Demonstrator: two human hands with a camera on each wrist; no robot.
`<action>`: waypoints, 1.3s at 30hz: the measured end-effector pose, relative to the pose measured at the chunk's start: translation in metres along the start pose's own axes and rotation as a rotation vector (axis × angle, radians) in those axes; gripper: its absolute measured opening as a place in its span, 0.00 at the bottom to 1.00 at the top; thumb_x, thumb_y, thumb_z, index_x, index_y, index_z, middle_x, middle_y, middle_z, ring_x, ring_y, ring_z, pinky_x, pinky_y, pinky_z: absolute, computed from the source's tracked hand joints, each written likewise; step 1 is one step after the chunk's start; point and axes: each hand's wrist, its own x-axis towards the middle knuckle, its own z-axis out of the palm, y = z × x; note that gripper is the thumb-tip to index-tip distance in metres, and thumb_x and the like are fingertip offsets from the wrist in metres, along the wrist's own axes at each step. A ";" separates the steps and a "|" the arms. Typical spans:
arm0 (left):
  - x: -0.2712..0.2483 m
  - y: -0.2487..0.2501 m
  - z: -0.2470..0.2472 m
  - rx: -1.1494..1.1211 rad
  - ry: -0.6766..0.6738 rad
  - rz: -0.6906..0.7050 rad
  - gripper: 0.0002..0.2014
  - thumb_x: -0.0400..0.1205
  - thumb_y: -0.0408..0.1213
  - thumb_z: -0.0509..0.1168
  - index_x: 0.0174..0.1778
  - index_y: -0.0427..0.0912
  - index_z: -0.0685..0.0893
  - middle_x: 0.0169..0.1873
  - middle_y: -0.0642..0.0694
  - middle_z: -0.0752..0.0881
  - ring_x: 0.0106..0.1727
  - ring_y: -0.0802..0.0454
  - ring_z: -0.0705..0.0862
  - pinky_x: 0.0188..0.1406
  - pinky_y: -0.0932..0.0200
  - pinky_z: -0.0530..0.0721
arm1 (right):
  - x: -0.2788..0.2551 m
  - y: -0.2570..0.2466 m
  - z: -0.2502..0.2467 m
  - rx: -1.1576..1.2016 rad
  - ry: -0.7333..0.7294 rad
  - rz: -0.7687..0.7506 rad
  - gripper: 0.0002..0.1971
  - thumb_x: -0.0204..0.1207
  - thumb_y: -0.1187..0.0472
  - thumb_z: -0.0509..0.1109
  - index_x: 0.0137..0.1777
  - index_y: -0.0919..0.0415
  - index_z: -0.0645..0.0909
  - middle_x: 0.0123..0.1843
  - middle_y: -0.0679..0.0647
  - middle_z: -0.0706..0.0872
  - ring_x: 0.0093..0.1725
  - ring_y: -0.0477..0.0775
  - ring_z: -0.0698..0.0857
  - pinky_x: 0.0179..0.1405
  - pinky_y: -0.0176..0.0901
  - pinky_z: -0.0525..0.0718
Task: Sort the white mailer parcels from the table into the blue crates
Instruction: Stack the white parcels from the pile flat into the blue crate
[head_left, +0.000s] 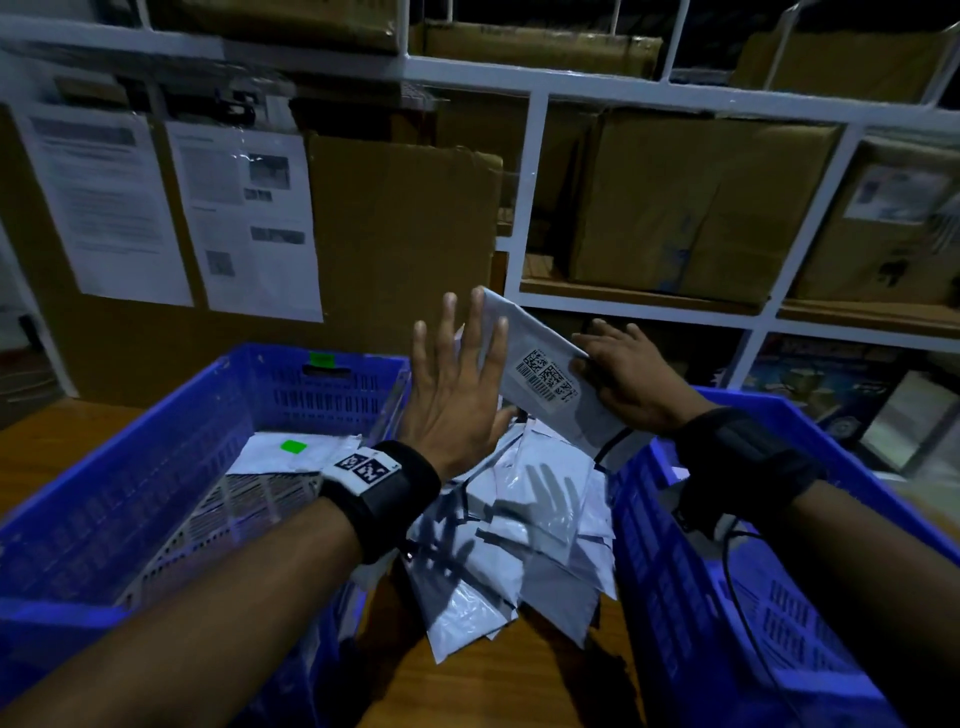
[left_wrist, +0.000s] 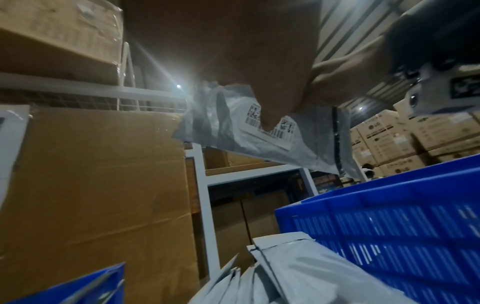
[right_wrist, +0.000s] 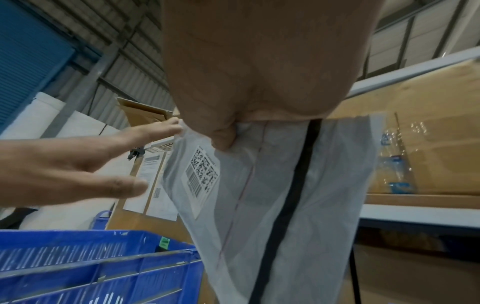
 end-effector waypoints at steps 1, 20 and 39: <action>0.000 0.005 0.001 0.002 -0.014 0.003 0.50 0.81 0.64 0.61 0.88 0.42 0.42 0.83 0.32 0.28 0.83 0.29 0.28 0.80 0.26 0.34 | -0.002 -0.001 -0.002 -0.003 0.006 0.004 0.21 0.88 0.52 0.55 0.76 0.60 0.74 0.81 0.55 0.73 0.85 0.58 0.59 0.83 0.63 0.52; 0.054 0.137 -0.001 -0.055 -0.159 0.052 0.47 0.83 0.68 0.52 0.88 0.44 0.39 0.83 0.30 0.29 0.80 0.26 0.23 0.77 0.21 0.33 | -0.070 0.096 -0.040 -0.021 0.270 0.093 0.18 0.85 0.52 0.53 0.41 0.61 0.77 0.39 0.61 0.82 0.40 0.66 0.80 0.39 0.51 0.72; 0.133 0.347 0.056 -0.106 -0.594 -0.143 0.50 0.80 0.61 0.58 0.87 0.39 0.39 0.83 0.28 0.31 0.79 0.22 0.24 0.74 0.22 0.27 | -0.123 0.228 0.008 0.195 -0.102 0.361 0.23 0.87 0.46 0.48 0.71 0.52 0.78 0.79 0.50 0.74 0.84 0.57 0.59 0.78 0.76 0.49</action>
